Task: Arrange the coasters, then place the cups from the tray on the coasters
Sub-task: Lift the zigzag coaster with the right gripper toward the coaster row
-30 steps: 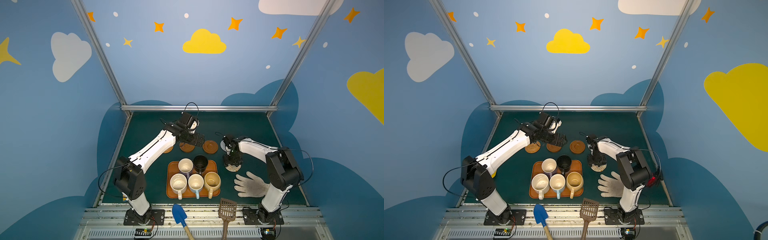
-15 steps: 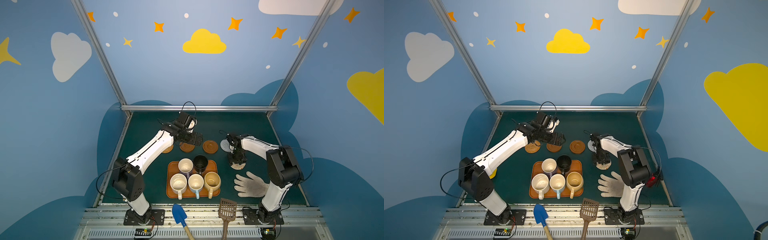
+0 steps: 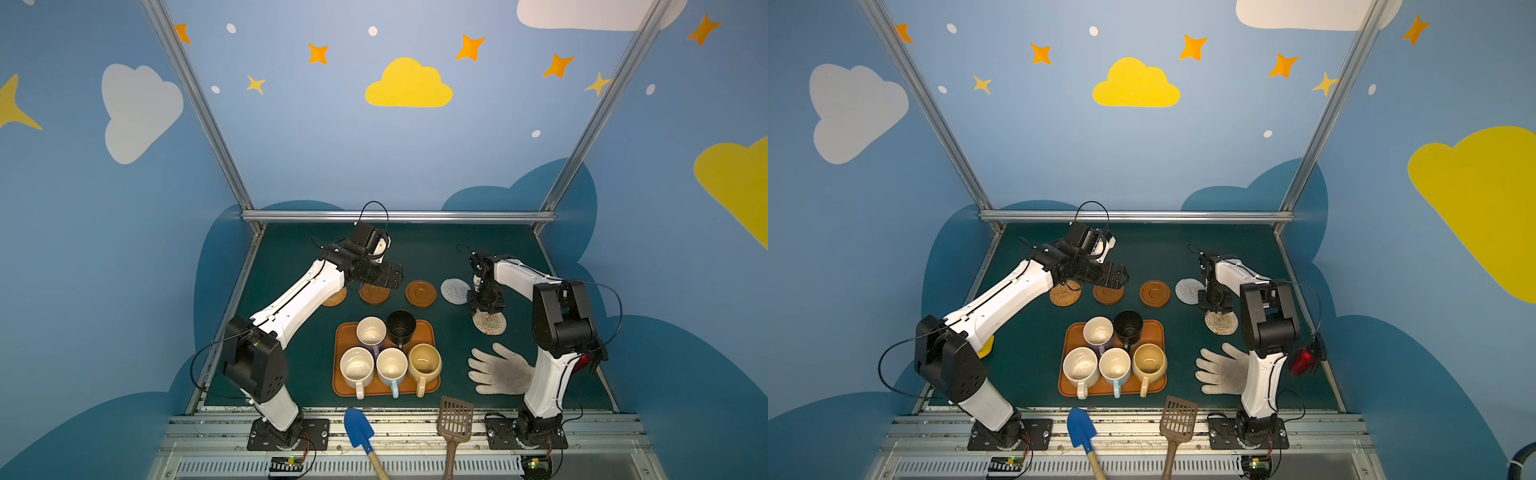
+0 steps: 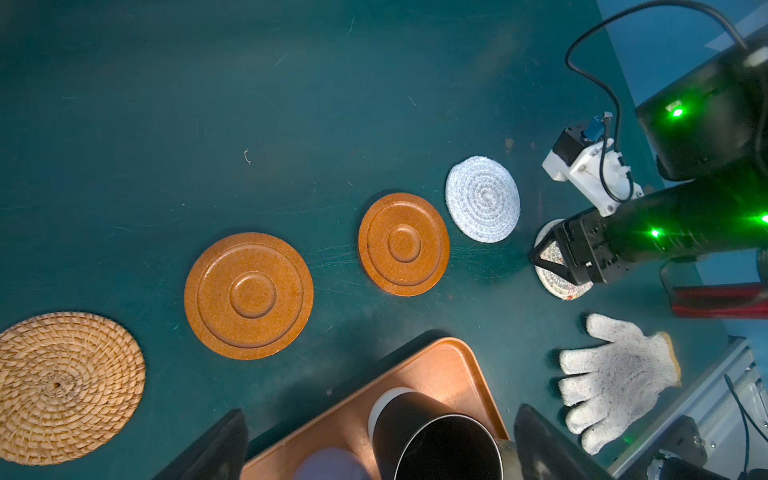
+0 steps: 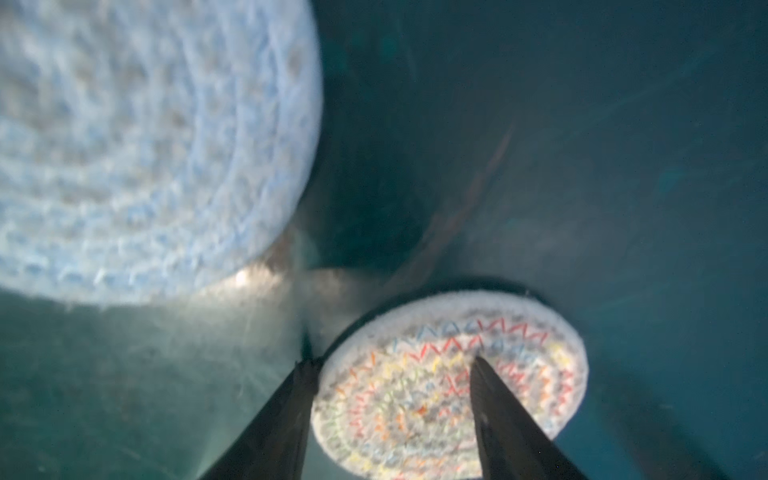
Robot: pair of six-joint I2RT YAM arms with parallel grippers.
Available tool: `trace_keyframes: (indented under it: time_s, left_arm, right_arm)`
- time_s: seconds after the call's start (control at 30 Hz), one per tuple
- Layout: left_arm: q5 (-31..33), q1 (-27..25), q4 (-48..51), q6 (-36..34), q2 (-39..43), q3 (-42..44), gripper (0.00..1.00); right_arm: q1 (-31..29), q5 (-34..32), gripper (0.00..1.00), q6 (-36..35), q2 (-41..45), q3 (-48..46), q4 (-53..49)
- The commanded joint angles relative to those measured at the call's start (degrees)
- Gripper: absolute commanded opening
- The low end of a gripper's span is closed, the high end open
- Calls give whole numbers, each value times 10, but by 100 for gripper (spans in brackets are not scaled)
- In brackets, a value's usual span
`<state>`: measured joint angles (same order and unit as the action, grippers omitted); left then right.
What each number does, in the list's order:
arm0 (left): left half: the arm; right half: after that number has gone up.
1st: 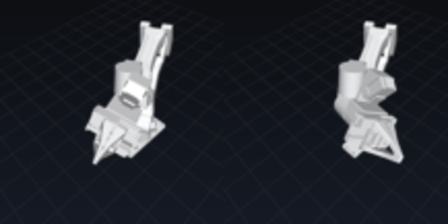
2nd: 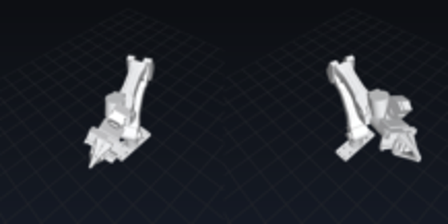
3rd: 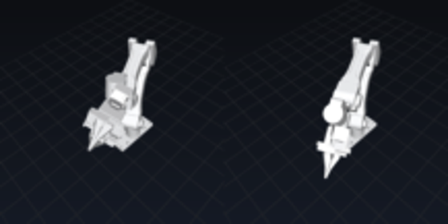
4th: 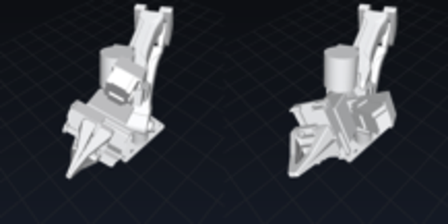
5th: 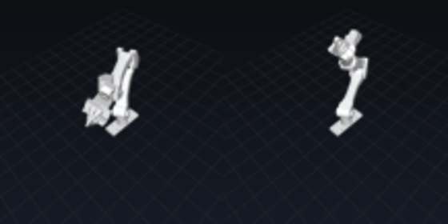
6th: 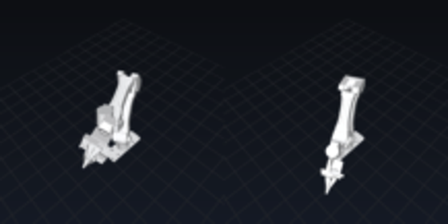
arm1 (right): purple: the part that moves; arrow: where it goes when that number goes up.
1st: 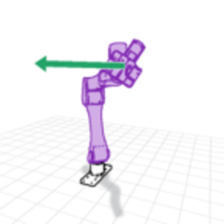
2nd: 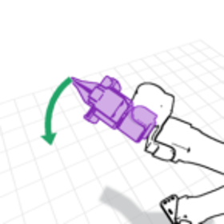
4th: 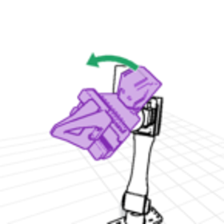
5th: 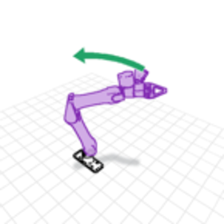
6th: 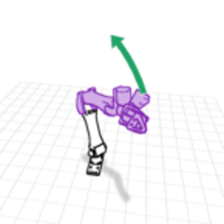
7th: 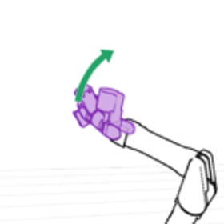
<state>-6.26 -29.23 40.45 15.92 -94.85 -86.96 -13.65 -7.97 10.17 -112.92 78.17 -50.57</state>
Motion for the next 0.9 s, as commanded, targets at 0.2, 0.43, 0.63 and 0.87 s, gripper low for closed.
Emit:
trace_keyframes:
  time_s: [0.2, 0.43, 0.63, 0.87]
  left_arm:
    - [-13, 6, 1, 4, 21, 8, 100]
    - [-16, 6, -3, 3, 22, 10, 100]
    - [-16, 6, -3, 0, 14, 4, 100]
    - [-22, 6, -7, 2, 13, 7, 100]
  right_arm:
    - [8, 30, 62, 35, 82, -22, 3]
    - [16, 59, 64, 87, 168, -148, 3]
    - [24, 52, 72, 79, 160, -177, 5]
    - [34, 42, 67, 54, 130, -160, 19]
